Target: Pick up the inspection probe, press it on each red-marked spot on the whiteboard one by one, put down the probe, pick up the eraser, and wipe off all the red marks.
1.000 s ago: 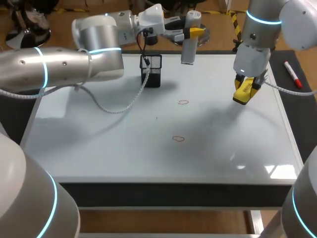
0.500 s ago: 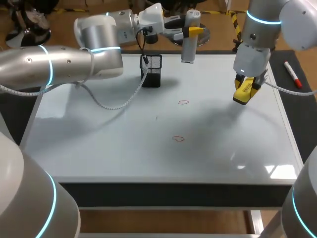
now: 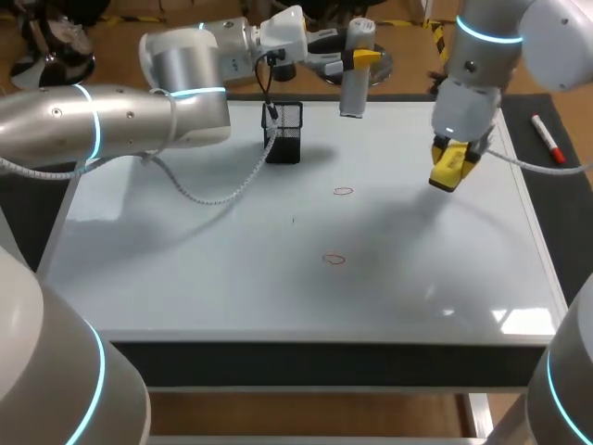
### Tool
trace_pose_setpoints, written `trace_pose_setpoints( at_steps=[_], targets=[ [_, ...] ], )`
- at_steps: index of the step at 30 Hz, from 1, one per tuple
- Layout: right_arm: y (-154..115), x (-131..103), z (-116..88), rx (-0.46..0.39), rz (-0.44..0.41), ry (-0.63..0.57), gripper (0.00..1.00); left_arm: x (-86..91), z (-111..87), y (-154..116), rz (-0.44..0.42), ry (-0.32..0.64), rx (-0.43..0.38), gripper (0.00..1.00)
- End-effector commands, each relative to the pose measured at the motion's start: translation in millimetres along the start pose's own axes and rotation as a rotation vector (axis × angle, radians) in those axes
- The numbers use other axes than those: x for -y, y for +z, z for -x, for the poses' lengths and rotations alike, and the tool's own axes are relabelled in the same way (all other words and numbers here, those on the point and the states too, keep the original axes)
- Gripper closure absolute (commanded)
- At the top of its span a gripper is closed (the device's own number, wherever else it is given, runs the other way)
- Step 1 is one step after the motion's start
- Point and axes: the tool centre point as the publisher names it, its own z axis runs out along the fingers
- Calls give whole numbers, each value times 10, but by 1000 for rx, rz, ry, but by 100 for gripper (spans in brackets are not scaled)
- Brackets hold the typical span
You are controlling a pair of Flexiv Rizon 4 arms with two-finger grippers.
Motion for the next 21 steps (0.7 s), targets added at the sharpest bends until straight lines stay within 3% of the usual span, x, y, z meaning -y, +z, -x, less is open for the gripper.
trace_pose_setpoints(
  at_steps=[1,8,21],
  targets=[
    [-28,-112,227,-42,-8,-30,100,13,14,5,2,-2,-3,100],
    [-88,-366,523,-44,-19,-131,100,13,14,5,2,-2,-3,100],
    [120,-904,1159,-113,15,-322,100,13,14,5,2,-2,-3,100]
  ],
)
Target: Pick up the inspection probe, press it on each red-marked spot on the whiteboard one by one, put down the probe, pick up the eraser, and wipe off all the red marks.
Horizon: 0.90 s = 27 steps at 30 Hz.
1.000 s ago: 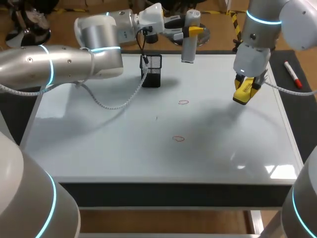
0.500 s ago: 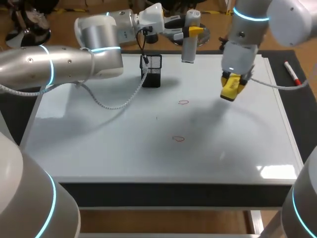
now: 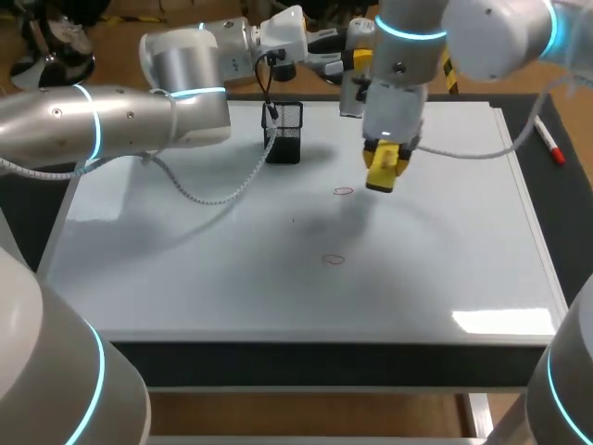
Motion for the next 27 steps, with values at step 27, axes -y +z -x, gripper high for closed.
trace_pose_setpoints(
  at_steps=[27],
  targets=[
    [536,-66,826,-72,4,-245,100,15,12,6,2,-2,-3,100]
  ],
)
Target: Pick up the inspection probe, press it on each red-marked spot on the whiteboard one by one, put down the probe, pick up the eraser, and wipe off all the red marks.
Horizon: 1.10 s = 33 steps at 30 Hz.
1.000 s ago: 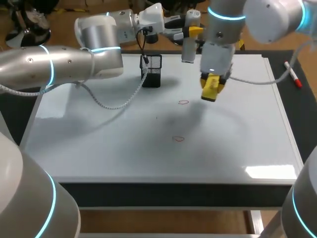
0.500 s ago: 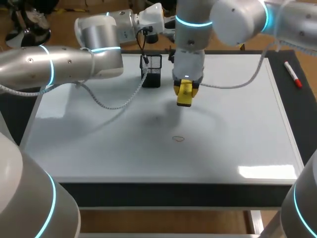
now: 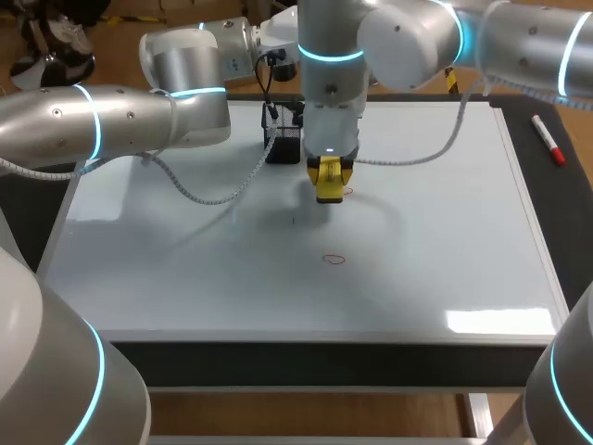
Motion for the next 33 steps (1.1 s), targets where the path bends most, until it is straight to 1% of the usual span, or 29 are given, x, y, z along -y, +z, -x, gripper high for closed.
trace_pose_setpoints(
  at_steps=[1,4,17,24,27,33],
  targets=[
    [64,16,7,13,0,-10,100,15,12,6,2,-2,-3,100],
    [102,12,-3,31,3,-10,100,15,12,6,2,-2,-3,100],
    [261,35,-53,39,26,-15,100,15,12,6,2,-2,-3,100],
    [349,84,-76,50,48,-18,100,15,12,6,2,-2,-3,100],
    [377,93,-106,51,57,-12,100,15,12,6,2,-2,-3,100],
    [429,81,-250,48,72,20,100,15,12,6,2,-2,-3,100]
  ],
)
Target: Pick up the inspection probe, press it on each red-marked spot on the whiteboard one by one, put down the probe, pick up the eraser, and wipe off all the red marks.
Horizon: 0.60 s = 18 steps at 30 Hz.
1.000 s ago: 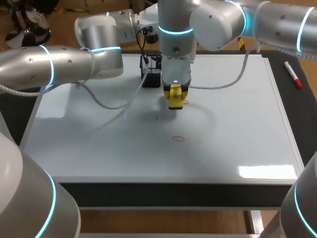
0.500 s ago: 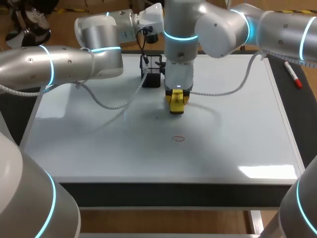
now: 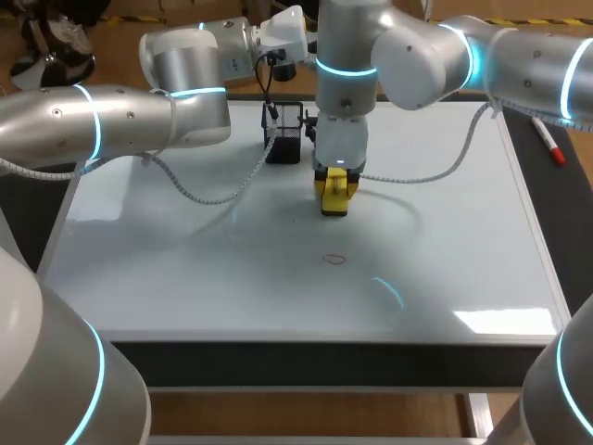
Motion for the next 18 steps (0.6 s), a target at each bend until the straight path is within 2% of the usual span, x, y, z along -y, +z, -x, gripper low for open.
trace_pose_setpoints(
  at_steps=[1,18],
  targets=[
    [46,12,-129,1,5,15,100,15,11,6,2,-2,-3,100],
    [39,-134,-613,1,8,149,100,15,11,6,2,-2,-3,100]
  ],
)
